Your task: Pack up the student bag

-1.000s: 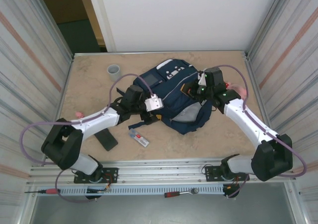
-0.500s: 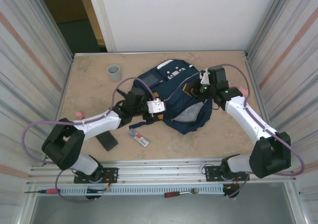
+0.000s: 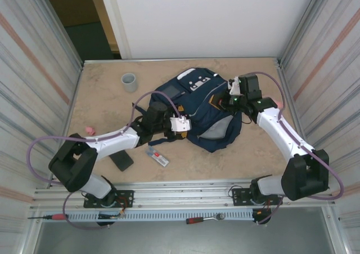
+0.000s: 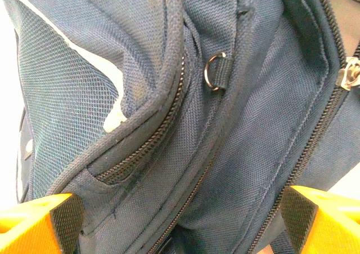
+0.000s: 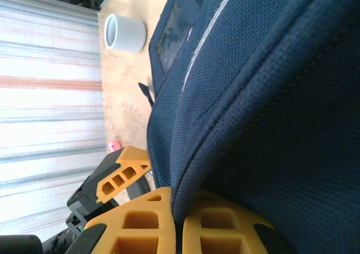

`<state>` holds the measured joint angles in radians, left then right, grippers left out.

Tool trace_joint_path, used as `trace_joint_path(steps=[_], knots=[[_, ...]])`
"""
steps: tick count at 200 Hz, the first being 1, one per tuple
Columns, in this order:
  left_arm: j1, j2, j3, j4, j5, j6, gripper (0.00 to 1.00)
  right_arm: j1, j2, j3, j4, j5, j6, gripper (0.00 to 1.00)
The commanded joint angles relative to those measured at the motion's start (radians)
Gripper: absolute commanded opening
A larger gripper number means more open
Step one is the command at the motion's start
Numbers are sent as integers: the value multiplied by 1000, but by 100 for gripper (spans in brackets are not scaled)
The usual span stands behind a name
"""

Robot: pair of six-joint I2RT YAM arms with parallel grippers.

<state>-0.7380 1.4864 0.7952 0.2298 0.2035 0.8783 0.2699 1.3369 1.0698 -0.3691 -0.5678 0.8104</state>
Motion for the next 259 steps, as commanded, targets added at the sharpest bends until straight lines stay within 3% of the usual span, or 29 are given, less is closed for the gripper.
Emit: trace_joint_path(steps=[1, 35, 51, 68, 114, 149, 195, 215, 240, 259], knots=[[-38, -100, -28, 108, 58, 46, 92, 14, 4, 61, 14, -172, -63, 0], [-37, -126, -54, 95, 59, 82, 93, 14, 13, 65, -8, -210, -94, 0], [-37, -117, -72, 175, 69, 98, 94, 14, 21, 74, -25, -223, -108, 0], [-38, -97, -75, 250, 72, 108, 95, 13, 22, 78, -42, -219, -126, 0], [-23, 10, -4, 242, 126, 118, 93, 12, 30, 84, -50, -228, -135, 0], [-11, 100, 16, 313, 145, 60, 64, 12, 36, 93, -50, -243, -145, 0], [-4, 117, 29, 324, 183, -2, 3, 5, 33, 90, -49, -219, -152, 0], [4, 99, 21, 307, 192, -13, 0, -3, 21, 90, -47, -202, -152, 0], [12, 73, 23, 262, 173, -47, 0, 1, -35, 97, -133, -84, -180, 37], [20, 56, 39, 220, 152, -96, 0, 34, -128, 92, -248, 97, -224, 52]])
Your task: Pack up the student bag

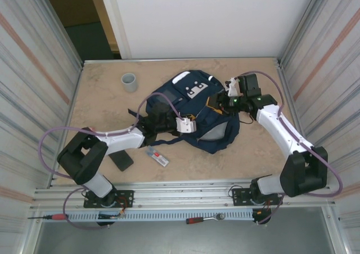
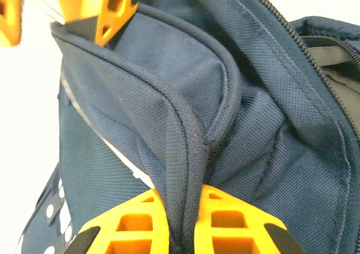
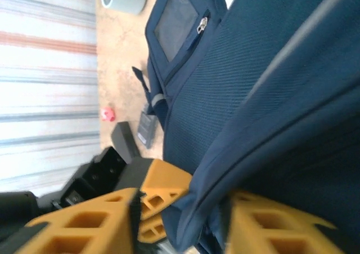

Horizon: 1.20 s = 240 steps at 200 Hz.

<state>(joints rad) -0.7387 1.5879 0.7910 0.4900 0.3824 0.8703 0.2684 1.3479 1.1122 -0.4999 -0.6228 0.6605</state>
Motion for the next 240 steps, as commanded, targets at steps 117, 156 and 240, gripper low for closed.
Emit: trace_joint_path(steps=[117, 156, 240], knots=[[44, -10, 198, -259, 32, -350, 0, 581, -308, -261, -95, 642, 345, 51], [46, 19, 245, -290, 25, -414, 0, 601, -181, -220, -76, 696, 330, 50], [46, 26, 257, -268, 99, -486, 0, 611, -65, -207, -53, 983, 313, 49]])
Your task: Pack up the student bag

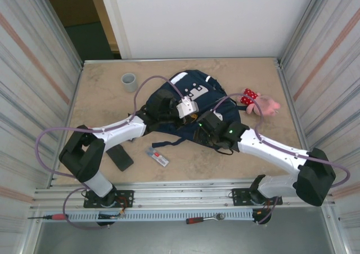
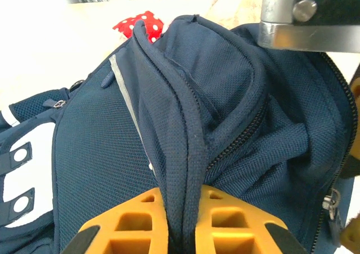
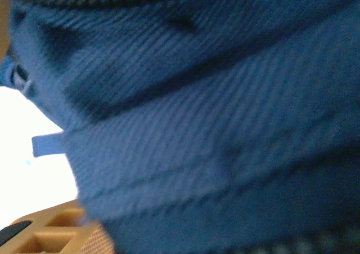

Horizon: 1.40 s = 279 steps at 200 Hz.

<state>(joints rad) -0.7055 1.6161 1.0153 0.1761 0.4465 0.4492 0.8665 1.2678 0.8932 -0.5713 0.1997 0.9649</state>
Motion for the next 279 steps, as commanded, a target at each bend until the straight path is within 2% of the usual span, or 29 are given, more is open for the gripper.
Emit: trace_joint_path(steps=[1, 21, 43, 86, 115, 130, 143, 169, 189, 216, 263, 279], knots=[[12, -2, 34, 46, 35, -64, 0, 12, 16, 10, 20, 164, 9, 49], [13, -4, 35, 45, 49, -65, 0, 17, 25, 5, 16, 253, 5, 46], [13, -8, 36, 39, 49, -64, 0, 23, 34, 6, 10, 308, 8, 37], [13, -10, 36, 34, 41, -60, 0, 39, 51, 12, -8, 314, 18, 23], [14, -9, 42, 30, 36, -57, 0, 33, 67, 25, -31, 243, 21, 21], [14, -8, 42, 28, 34, -55, 0, 31, 78, 46, -92, 255, 30, 13], [15, -10, 44, 29, 34, -55, 0, 28, 81, 58, -134, 260, 34, 9], [19, -9, 44, 29, 33, -55, 0, 22, 83, 60, -179, 256, 42, 11], [20, -9, 45, 30, 34, -55, 0, 5, 86, 47, -164, 212, 31, 21], [22, -10, 51, 32, 42, -61, 0, -14, 98, 35, -117, 148, -10, 28], [32, -10, 54, 58, 58, -90, 0, -20, 145, 48, -32, 35, -97, 24], [34, -13, 54, 66, 65, -98, 0, -24, 158, 59, -50, 36, -91, 14]])
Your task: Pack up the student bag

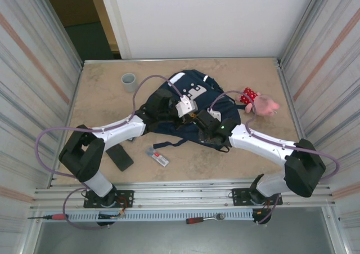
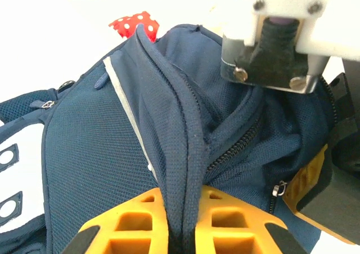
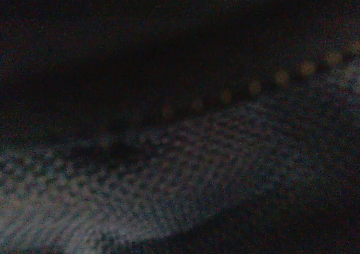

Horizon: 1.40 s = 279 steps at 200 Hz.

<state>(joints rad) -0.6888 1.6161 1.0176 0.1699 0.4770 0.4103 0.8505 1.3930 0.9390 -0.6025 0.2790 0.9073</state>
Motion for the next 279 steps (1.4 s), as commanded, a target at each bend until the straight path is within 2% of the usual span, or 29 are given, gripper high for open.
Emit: trace_joint_path(steps=[1, 26, 57, 101, 112, 121, 144, 159, 178, 200, 218, 233, 251, 279], knots=[[18, -13, 52, 72, 34, -59, 0, -9, 33, 14, -22, -43, -31, 13], [21, -21, 50, 68, 23, -53, 0, -21, 24, 13, -66, -19, -10, 0], [33, -15, 39, 6, -15, 30, 0, -47, -63, -2, -104, -26, -61, 0], [48, 19, 58, -104, -6, 192, 0, -124, -148, -4, -134, -232, -244, 0], [49, 25, 70, -107, -3, 181, 9, -140, -150, -4, -126, -280, -265, 0], [48, 23, 76, -110, 19, 150, 22, -149, -146, -5, -119, -316, -269, 0], [48, -15, 56, -86, 17, -32, 46, -154, -128, -2, -106, -354, -255, 0], [48, -69, 14, -73, -40, -200, 54, -160, -118, 2, -100, -376, -237, 0], [48, -147, -27, -141, -192, -457, 61, -170, -106, -1, -86, -415, -211, 0], [50, -214, -78, -266, -340, -751, 63, -183, -89, 0, -64, -467, -178, 0], [52, -242, -121, -344, -389, -922, 63, -187, -79, -2, -48, -497, -155, 0], [54, -246, -177, -342, -396, -1055, 62, -187, -76, -4, -31, -511, -144, 0], [55, -219, -234, -290, -412, -1152, 61, -184, -71, -8, -11, -527, -131, 0], [76, -127, -260, -170, -427, -1212, 59, -174, -71, -5, 9, -548, -113, 0]])
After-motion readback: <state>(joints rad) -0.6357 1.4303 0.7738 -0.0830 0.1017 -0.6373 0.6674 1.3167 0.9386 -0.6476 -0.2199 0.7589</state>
